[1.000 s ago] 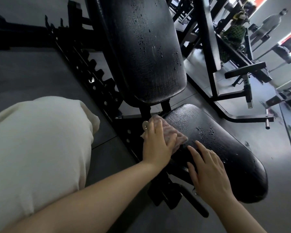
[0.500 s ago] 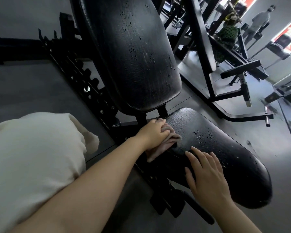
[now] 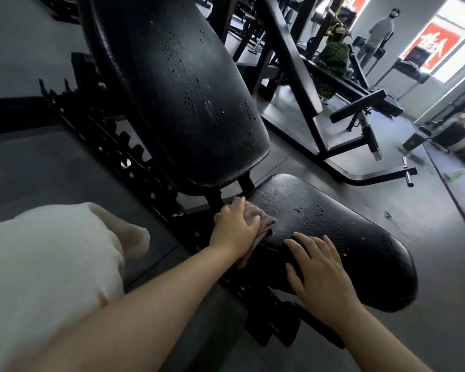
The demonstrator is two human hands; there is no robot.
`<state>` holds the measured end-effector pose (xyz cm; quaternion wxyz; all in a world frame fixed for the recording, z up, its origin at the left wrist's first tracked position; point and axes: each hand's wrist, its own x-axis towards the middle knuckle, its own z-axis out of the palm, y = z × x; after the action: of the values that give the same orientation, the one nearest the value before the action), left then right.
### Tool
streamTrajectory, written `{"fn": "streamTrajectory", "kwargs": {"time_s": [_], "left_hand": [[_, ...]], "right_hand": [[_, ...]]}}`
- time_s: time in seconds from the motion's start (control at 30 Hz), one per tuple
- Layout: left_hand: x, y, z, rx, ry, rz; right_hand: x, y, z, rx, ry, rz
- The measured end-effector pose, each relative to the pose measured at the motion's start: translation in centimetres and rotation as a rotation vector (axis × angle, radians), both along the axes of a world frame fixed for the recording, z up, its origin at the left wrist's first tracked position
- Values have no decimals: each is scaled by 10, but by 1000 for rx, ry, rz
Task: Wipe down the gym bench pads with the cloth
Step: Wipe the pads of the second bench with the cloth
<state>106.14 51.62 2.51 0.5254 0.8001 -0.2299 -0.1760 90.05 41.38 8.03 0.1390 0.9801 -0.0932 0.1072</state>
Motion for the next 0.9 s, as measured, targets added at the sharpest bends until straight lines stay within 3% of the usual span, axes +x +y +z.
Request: {"fn": "streamTrajectory", "kwargs": {"time_s": [0.17, 0.3, 0.47, 0.6, 0.73, 0.9], "left_hand": [[-71, 1, -13, -296, -91, 164], [-88, -3, -26, -106, -399, 176], [-72, 4, -35, 107, -814, -28], [-86, -6, -14, 101, -1082, -271], [-115, -32, 4, 128, -1211, -416], [-144, -68, 22, 171, -1305, -475]], "right_hand": [[-5, 2, 7, 16, 52, -46], [-28, 3, 23, -36, 26, -107], [-76, -8, 44, -49, -8, -266], [-103, -14, 53, 39, -11, -426], [-119, -21, 64, 123, 1, -461], [-125, -52, 61, 269, -168, -486]]}}
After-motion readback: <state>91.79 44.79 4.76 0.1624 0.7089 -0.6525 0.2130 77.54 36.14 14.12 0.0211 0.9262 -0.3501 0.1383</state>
